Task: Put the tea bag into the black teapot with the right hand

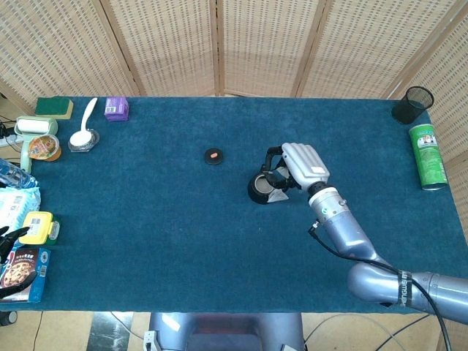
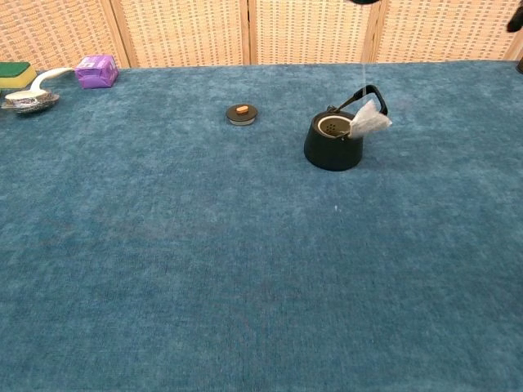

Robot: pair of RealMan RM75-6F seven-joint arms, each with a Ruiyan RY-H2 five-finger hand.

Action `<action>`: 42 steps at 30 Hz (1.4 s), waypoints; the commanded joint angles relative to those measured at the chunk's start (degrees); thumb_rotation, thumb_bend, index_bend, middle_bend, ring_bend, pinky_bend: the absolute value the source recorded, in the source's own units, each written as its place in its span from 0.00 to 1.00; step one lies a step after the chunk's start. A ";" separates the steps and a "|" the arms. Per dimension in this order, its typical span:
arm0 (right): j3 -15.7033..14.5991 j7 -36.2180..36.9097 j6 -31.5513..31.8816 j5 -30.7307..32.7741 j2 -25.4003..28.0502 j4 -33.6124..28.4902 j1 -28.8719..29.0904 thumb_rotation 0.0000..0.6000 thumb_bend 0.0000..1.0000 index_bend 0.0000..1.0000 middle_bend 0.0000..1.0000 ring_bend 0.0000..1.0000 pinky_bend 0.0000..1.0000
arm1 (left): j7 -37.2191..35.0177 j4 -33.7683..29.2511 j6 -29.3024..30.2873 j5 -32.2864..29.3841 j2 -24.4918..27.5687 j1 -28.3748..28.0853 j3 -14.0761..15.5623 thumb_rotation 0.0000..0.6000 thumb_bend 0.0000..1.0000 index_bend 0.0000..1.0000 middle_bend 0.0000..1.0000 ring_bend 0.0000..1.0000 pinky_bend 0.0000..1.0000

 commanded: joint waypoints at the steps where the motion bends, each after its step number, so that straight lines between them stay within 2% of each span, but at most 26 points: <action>1: -0.79 -0.86 0.15 1.56 -1.70 1.94 1.42 1.00 0.48 0.66 1.00 1.00 1.00 | -0.19 0.25 -0.18 -0.23 0.05 0.09 0.04 1.00 0.26 0.12 0.21 0.08 0.15; 16: -1.03 -1.60 0.13 3.86 -2.65 2.81 3.65 1.00 0.47 0.66 1.00 1.00 1.00 | -0.95 1.43 -0.35 -0.50 -0.28 0.33 0.01 1.00 0.27 0.12 0.21 0.08 0.15; 30: -2.53 -3.28 -0.92 7.94 -6.98 9.41 6.65 1.00 0.48 0.66 1.00 1.00 1.00 | -1.72 2.72 -1.01 -1.37 -0.59 0.60 -0.01 1.00 0.27 0.12 0.21 0.08 0.15; 42: -5.26 -6.21 0.49 8.23 -9.11 10.89 7.00 1.00 0.47 0.66 1.00 1.00 1.00 | -2.05 2.97 -0.77 -1.25 -0.56 0.90 0.01 1.00 0.27 0.12 0.20 0.08 0.15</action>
